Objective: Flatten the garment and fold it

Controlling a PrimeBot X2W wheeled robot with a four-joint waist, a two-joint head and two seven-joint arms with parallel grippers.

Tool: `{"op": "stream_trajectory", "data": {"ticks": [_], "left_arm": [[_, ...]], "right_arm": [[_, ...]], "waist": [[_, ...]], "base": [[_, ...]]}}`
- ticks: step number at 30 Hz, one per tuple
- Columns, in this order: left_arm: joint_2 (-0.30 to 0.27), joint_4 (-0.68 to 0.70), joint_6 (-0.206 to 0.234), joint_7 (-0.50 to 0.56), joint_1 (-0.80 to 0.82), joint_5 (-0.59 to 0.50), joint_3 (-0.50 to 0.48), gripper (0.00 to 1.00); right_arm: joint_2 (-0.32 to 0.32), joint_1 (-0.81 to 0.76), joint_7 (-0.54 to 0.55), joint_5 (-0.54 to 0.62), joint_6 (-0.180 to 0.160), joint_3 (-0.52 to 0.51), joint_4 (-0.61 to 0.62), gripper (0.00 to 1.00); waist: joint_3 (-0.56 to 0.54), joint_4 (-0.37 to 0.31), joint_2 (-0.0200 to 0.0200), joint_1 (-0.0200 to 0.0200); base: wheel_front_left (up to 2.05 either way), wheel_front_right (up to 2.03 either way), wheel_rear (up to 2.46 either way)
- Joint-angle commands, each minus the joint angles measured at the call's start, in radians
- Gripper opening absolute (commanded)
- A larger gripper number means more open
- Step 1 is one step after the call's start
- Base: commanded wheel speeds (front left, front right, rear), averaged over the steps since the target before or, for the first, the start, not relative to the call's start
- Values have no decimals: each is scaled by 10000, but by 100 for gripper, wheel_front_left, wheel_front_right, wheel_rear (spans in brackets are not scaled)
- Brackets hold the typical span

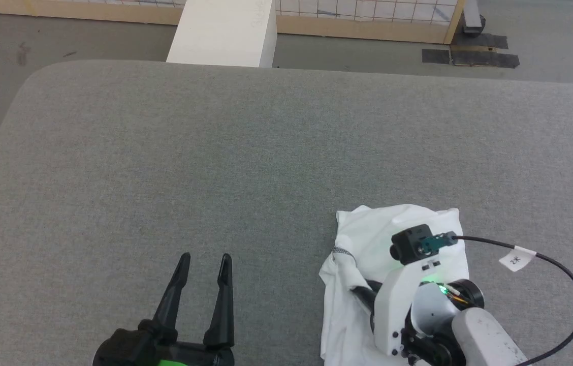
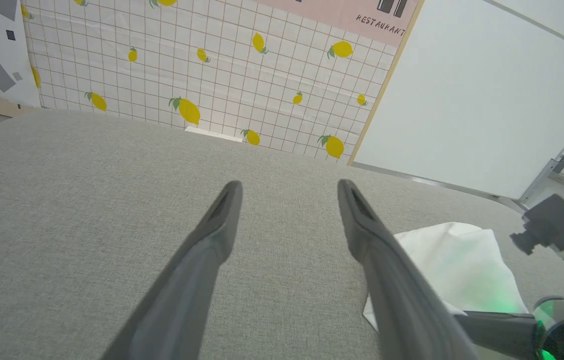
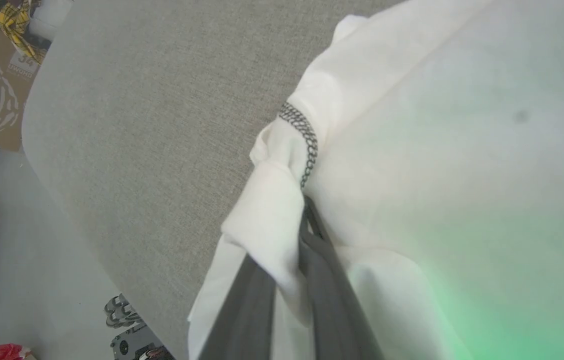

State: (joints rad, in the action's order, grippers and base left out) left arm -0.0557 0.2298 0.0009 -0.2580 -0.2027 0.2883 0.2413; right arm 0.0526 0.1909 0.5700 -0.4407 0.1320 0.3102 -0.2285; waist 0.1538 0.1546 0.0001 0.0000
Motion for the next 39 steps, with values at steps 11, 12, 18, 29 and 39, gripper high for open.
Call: {"op": "stream_trajectory", "data": {"ticks": [11,12,18,29,39], "left_arm": [[54,-175,-14,-38,82,123,-49,100],[54,-167,-15,-38,64,116,-68,100],[54,-57,-68,-38,-29,-51,-134,100],[55,215,14,-38,109,-225,-100,100],[55,142,-6,-38,431,-316,96,100]], "right_arm": [[-23,931,-446,-939,-13,883,63,100],[-23,910,-435,-906,-13,728,293,100],[163,-37,-492,-381,-13,-1442,2345,100],[251,-2451,489,5,-13,-4132,4743,100],[270,-2210,791,-51,-13,-3949,3397,100]], "waist": [[-246,-226,-1,0],[-266,-267,-1,0],[-274,-478,-1,0],[207,-712,-1,0],[632,-228,-1,0]], "base": [[0,0,0],[0,0,0],[0,0,0],[0,0,0],[0,0,0]]}}
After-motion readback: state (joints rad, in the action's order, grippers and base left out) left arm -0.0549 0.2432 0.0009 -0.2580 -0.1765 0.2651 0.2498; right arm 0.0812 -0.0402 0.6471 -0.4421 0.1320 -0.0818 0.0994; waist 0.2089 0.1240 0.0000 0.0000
